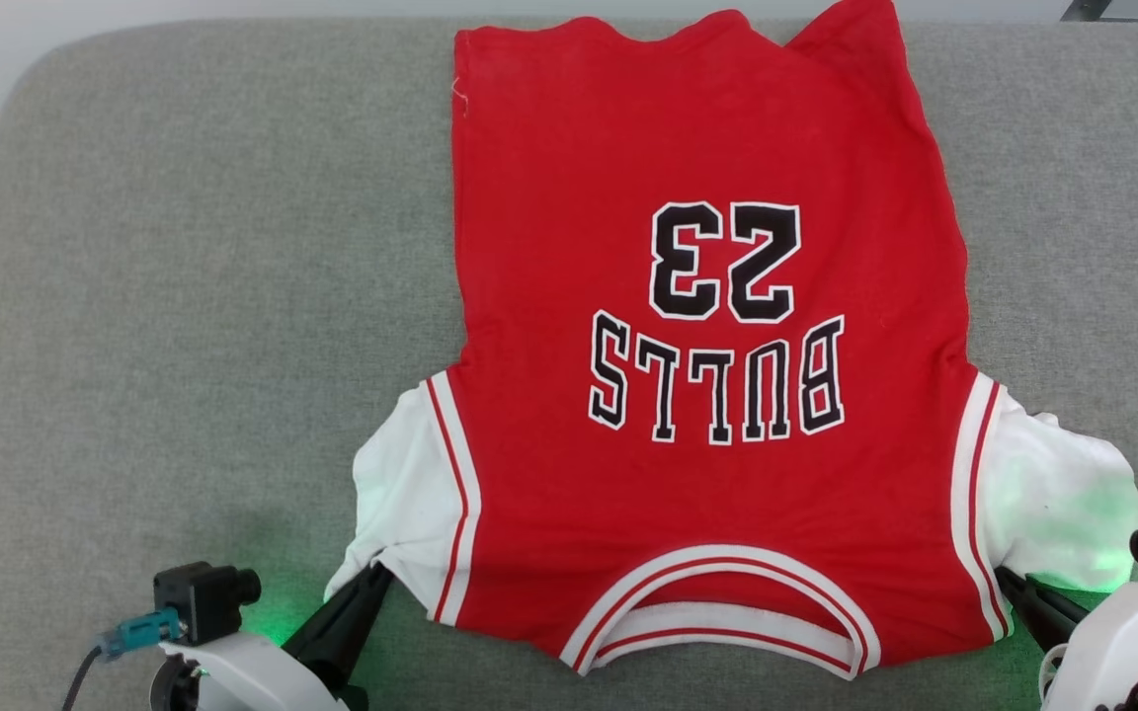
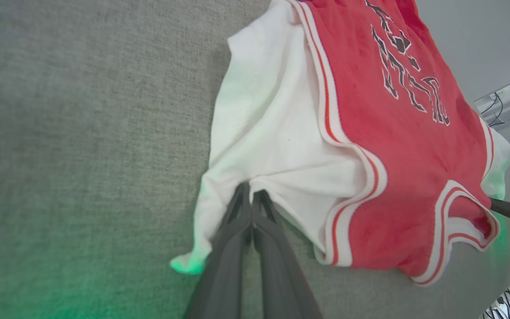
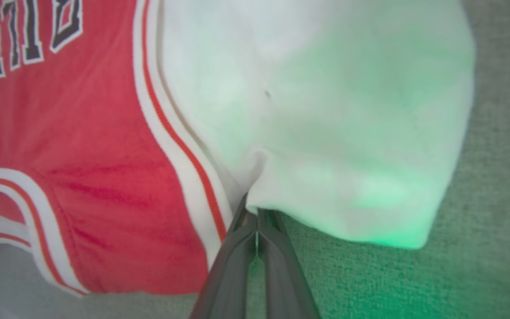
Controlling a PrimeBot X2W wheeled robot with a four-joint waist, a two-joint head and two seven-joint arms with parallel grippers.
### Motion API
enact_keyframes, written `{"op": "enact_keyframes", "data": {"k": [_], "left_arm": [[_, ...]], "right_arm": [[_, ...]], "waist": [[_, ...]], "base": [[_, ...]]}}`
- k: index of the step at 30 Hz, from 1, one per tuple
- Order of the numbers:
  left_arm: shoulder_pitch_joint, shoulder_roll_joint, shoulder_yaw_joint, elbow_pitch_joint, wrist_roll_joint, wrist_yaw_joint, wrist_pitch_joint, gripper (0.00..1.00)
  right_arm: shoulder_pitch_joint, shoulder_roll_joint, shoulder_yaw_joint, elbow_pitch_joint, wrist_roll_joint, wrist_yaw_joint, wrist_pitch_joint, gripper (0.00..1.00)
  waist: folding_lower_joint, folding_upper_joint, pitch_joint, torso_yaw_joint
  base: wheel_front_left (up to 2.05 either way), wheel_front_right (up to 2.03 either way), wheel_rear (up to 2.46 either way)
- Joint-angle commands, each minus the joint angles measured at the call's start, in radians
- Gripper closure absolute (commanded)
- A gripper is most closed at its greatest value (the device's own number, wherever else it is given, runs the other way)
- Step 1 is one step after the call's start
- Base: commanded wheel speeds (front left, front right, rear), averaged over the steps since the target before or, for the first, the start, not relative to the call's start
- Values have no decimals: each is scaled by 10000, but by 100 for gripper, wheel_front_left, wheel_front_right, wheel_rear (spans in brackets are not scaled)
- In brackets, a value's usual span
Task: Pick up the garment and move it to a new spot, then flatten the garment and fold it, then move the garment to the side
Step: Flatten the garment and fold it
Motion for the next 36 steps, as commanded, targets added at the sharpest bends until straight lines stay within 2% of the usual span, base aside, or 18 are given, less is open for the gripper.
{"op": "enact_keyframes", "data": {"k": [1,5,6,7,11,16,21,24,29,32,36], "left_arm": [[14,-105,-149,261,27,48,130,100],[-78,-127,-98,425,61,-18,52,100],[-71,-128,-57,400,19,-45,19,100],[-43,-111,-21,359,-18,-67,-16,100],[117,5,190,38,-76,-43,-196,100],[238,179,272,-493,145,160,-280,100],[2,225,186,-1106,339,293,-177,100],[-208,207,91,-1448,519,363,-52,100],[-748,90,-70,-1855,804,304,189,100],[-1023,22,-179,-1997,967,236,262,100],[-1385,-79,-330,-2192,1213,11,228,100]], "right_arm": [[1,48,188,601,-190,-92,81,100],[-244,-128,438,754,-344,-92,-379,100],[-310,-198,480,651,-422,-92,-527,67],[-386,-262,501,486,-479,-93,-672,0],[-534,-715,155,-731,-635,-59,-807,0],[-1302,-1394,-643,-2413,-710,-57,50,0],[-3059,-1828,-814,-2774,-240,-57,1145,0],[-4462,-1989,-354,-1947,-186,-57,1571,0],[-6965,-2657,1082,253,-644,-57,2242,0],[-8598,-2751,1746,1692,-1001,-57,2453,0],[-10461,-2894,2501,3495,-1534,-57,3370,0]], "waist": [[0,-1,32,-16],[0,-1,17,-61],[0,-1,-7,-75],[0,-1,-46,-97],[0,-1,-230,-149],[0,-1,-332,-98],[0,-1,-142,206],[0,-1,151,436],[0,-1,787,1041],[0,-1,1245,1374],[0,-1,1840,1874]], "base": [[0,0,0],[0,0,0],[0,0,0],[0,0,0],[0,0,0],[0,0,0],[0,0,0],[0,0,0],[0,0,0],[0,0,0],[0,0,0]]}}
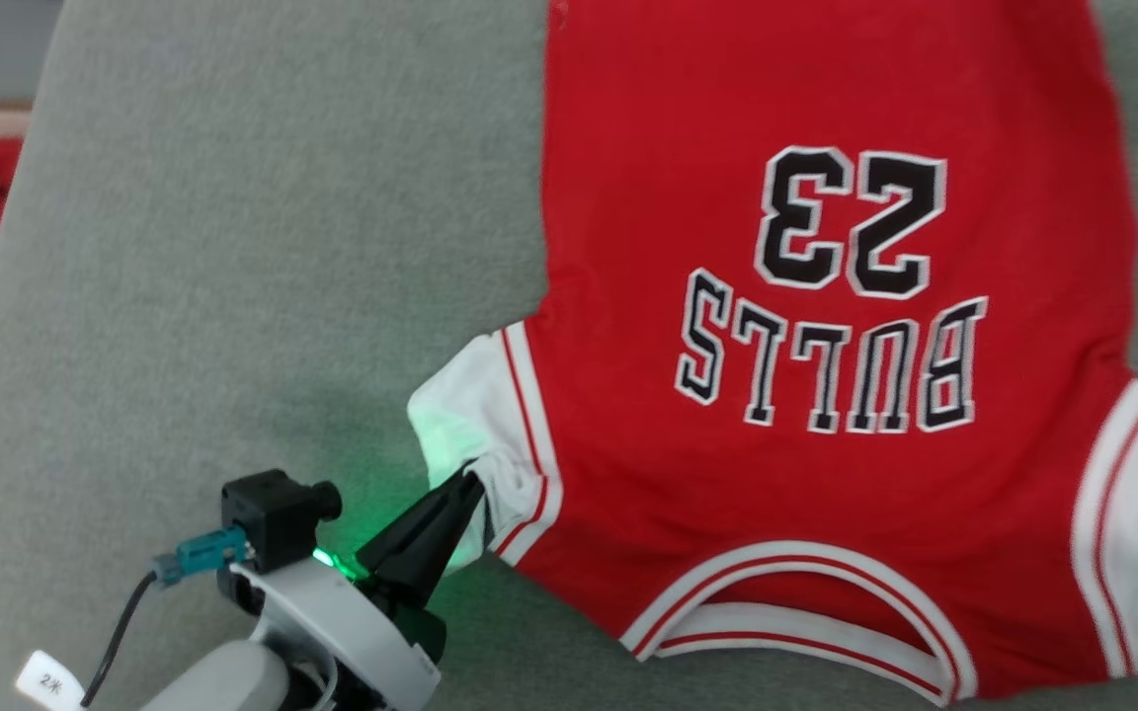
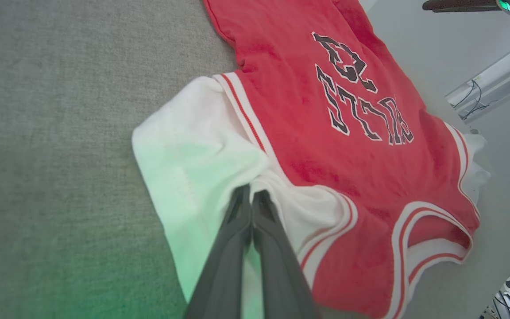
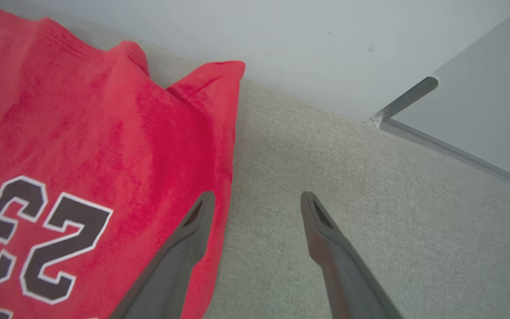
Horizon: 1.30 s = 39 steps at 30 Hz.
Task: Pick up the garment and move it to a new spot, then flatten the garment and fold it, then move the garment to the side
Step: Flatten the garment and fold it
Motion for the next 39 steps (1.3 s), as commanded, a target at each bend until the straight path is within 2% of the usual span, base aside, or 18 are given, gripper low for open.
{"op": "enact_keyframes", "data": {"k": [1,8,17,18,19,20,21,32,39], "left_arm": [[-193,-64,-19,-65,102,-81,-72,100],[-599,-356,-260,-52,349,-321,-149,100],[-976,-662,-429,517,371,-485,-266,100],[-1015,-687,-456,581,365,-500,-268,100],[-1048,-696,-469,634,360,-515,-276,100],[-1072,-697,-472,685,346,-524,-277,100],[-1101,-690,-481,748,334,-523,-290,100],[-1129,-619,-311,983,247,-573,-537,100],[-1014,-441,-145,848,105,-549,-614,100]], "right_arm": [[-543,-52,168,386,-165,-15,203,0],[-2530,83,364,2741,-1035,-15,821,0],[-3054,662,654,4617,-1784,-14,334,0],[-3047,708,732,4796,-1807,-9,321,13],[-3021,772,831,4988,-1829,-6,365,56],[-3003,824,926,5130,-1798,-4,426,84],[-3025,842,941,5269,-1756,-4,454,100],[-3178,715,585,5808,-1239,-9,-592,100],[-2190,119,1136,5086,-82,-15,-941,100]], "waist": [[0,0,848,817],[0,0,1589,1467],[0,0,2149,1646],[0,0,2169,1646],[0,0,2185,1639],[0,0,2196,1629],[0,0,2200,1616],[0,0,1434,1151],[0,0,575,587]], "base": [[0,0,0],[0,0,0],[0,0,0],[0,0,0],[0,0,0],[0,0,0],[0,0,0],[0,0,0],[0,0,0]]}}
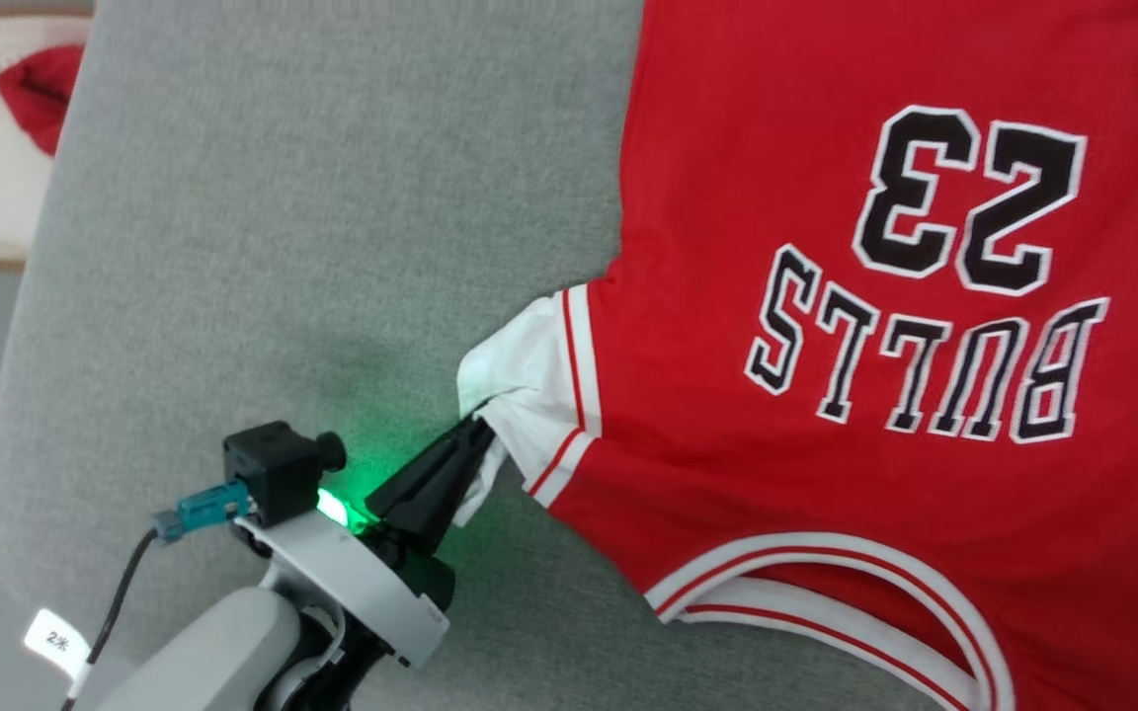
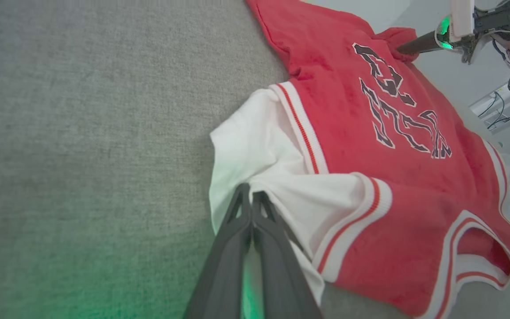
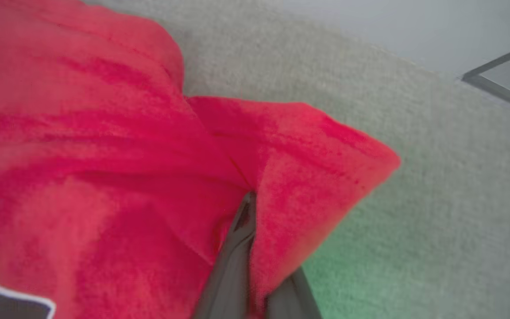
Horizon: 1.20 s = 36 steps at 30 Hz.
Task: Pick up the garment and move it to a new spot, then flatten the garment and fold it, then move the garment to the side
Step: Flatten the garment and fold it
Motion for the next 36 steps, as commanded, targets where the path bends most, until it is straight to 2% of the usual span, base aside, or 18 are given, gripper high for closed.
{"op": "enact_keyframes", "data": {"k": [1,8,9,10,12,15,20,26,32,36], "left_arm": [[101,36,37,13,-24,79,-40,100],[473,429,171,-265,-101,456,52,100],[546,486,179,-298,-118,516,68,100],[663,598,182,-396,-116,632,123,100],[782,681,180,-486,-130,748,181,100],[917,753,161,-590,-153,880,227,100],[1034,892,162,-744,-149,1033,302,100],[930,1054,160,-796,-5,1149,392,100],[907,1113,190,-767,21,1199,372,100],[951,1138,180,-762,-5,1196,363,100]], "right_arm": [[470,-188,116,-3,168,-15,88,100],[2996,-1496,766,-2812,2078,-15,565,100],[3421,-1657,738,-3252,2371,-15,681,100],[4302,-1997,601,-4266,2828,-15,955,100],[5292,-2289,433,-5259,3088,-15,1246,100],[6807,-2502,-109,-6622,3418,-15,1642,100],[9329,-2328,-1248,-8718,3368,-14,2262,100],[11837,-1398,-2069,-10735,2821,-14,2883,100],[13366,-430,-1898,-11568,2328,-14,3026,100],[13661,-302,-1638,-11571,1866,-14,2726,100]], "waist": [[0,0,-623,-533],[0,0,-1657,-1332],[0,0,-1808,-1440],[0,0,-2038,-1627],[0,0,-2238,-1809],[0,0,-2491,-2025],[0,0,-2672,-2302],[0,0,-2639,-2463],[0,0,-2544,-2618],[0,0,-2514,-2704]], "base": [[0,0,0],[0,0,0],[0,0,0],[0,0,0],[0,0,0],[0,0,0],[0,0,0],[0,0,0],[0,0,0],[0,0,0]]}}
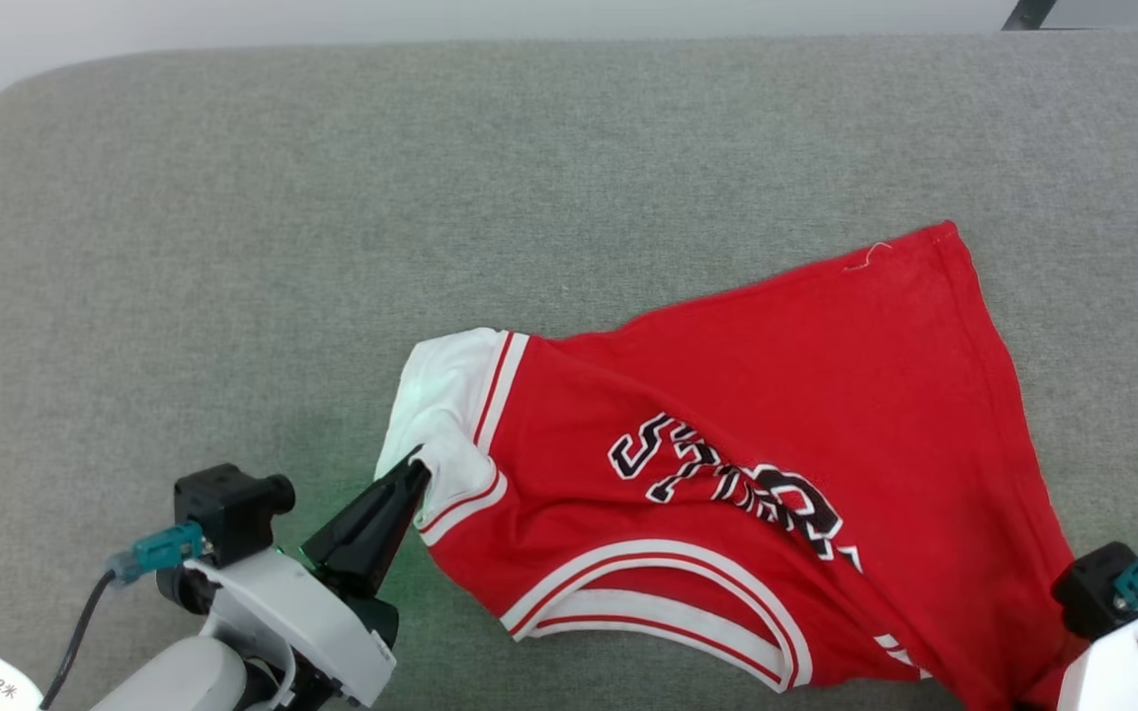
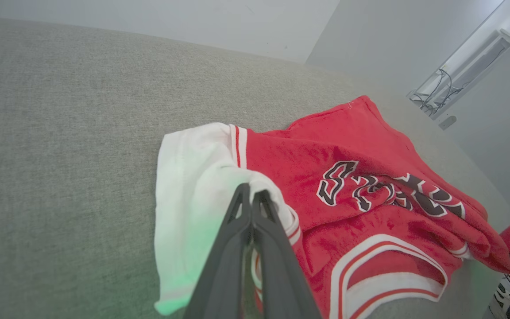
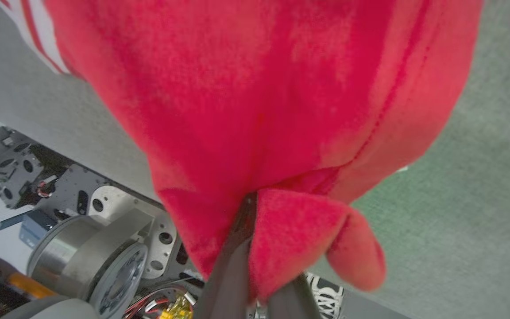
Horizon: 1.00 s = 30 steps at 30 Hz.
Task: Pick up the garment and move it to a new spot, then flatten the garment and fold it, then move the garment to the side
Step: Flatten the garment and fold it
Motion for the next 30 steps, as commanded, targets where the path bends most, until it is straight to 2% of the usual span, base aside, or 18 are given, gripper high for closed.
{"op": "enact_keyframes", "data": {"k": [1,2,3,6,10,15,18,22,26,30], "left_arm": [[9,37,5,5,35,44,-29,100],[26,49,0,7,37,47,-31,100],[50,58,-6,6,38,57,-37,100],[100,63,-36,-29,54,79,-27,100],[84,20,-125,-153,75,50,68,100],[-86,45,-147,-341,126,78,135,100],[-226,4,-161,-404,171,47,167,100],[-440,-87,-181,-397,197,-39,218,100],[-674,-189,-172,-323,201,-173,187,100],[-957,-363,-216,-160,291,-358,119,100]], "right_arm": [[-59,-18,-28,-10,-220,-12,-270,82],[-142,80,-104,-2,-358,-12,-528,47],[-210,177,-201,10,-435,-12,-722,0],[-358,167,-740,-226,-644,-13,-1002,0],[-769,-85,-1888,-1036,-854,-13,-827,0],[-2207,-582,-2606,-1702,-569,-12,-466,0],[-3271,-905,-2222,-1348,-638,-12,-382,0],[-4800,-654,-1184,-308,-497,-12,-545,0],[-6188,-426,-215,1268,-640,-13,-856,0],[-7422,-549,363,2999,-1006,-12,-1282,0]], "waist": [[0,0,12,-37],[0,0,4,-58],[0,0,-7,-74],[0,0,-47,-84],[0,0,-109,48],[0,0,69,259],[0,0,306,459],[0,0,749,752],[0,0,1315,1012],[0,0,1756,1240]], "base": [[0,0,0],[0,0,0],[0,0,0],[0,0,0],[0,0,0],[0,0,0],[0,0,0],[0,0,0],[0,0,0],[0,0,0]]}}
